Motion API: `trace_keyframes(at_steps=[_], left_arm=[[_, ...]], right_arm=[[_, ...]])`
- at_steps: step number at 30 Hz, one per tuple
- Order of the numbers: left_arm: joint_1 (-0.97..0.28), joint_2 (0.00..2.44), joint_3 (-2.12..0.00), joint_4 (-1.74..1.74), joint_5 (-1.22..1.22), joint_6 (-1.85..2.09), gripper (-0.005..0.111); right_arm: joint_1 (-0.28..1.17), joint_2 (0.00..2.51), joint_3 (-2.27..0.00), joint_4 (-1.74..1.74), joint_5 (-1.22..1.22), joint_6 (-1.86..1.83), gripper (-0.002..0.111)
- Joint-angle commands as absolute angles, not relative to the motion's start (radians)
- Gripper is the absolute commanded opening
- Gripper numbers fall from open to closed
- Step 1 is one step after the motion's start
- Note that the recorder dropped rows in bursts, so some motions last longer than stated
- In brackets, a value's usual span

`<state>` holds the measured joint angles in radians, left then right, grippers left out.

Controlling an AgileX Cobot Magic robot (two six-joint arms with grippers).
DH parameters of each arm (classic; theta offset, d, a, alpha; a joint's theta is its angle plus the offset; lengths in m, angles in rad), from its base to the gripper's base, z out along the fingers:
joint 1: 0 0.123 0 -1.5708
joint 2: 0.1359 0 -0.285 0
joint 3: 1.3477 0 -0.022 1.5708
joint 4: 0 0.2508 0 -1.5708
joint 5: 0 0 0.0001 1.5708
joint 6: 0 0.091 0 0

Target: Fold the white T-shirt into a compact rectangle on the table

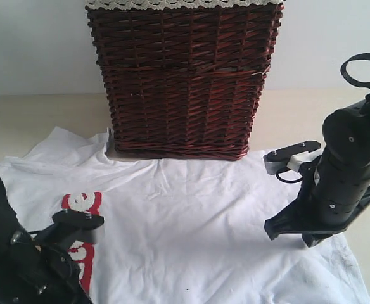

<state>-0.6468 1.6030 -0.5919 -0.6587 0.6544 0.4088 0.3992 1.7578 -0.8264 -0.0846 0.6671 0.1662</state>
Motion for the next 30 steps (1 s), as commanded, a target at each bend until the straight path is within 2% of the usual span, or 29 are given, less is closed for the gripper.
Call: trace_keyframes(at_steps=[1, 7, 14, 20, 24, 30], left_arm=[[-0.733, 1.576, -0.571, -0.691, 0.637, 0.419, 0.000], [-0.727, 1.560, -0.571, -0.684, 0.534, 0.419, 0.000], [-0.635, 1.539, -0.571, -0.657, 0.494, 0.419, 0.000], [-0.568, 1.531, -0.571, -0.650, 0.378, 0.408, 0.000], [-0.554, 1.531, -0.571, -0.639, 0.392, 0.408, 0.000], [-0.559, 1.531, -0.571, -0.643, 0.397, 0.410, 0.000]], right_arm=[[0.393, 1.703, -0.836, -0.087, 0.655, 0.160, 0.000], [0.441, 1.547, -0.773, 0.071, 0.642, 0.076, 0.000], [0.734, 1.472, -0.667, 0.178, 0.676, 0.000, 0.000], [0.833, 1.482, -0.663, -0.018, 0.707, 0.244, 0.000], [0.904, 1.480, -0.656, 0.040, 0.779, 0.227, 0.000], [1.108, 1.480, -0.607, 0.100, 0.720, 0.236, 0.000]])
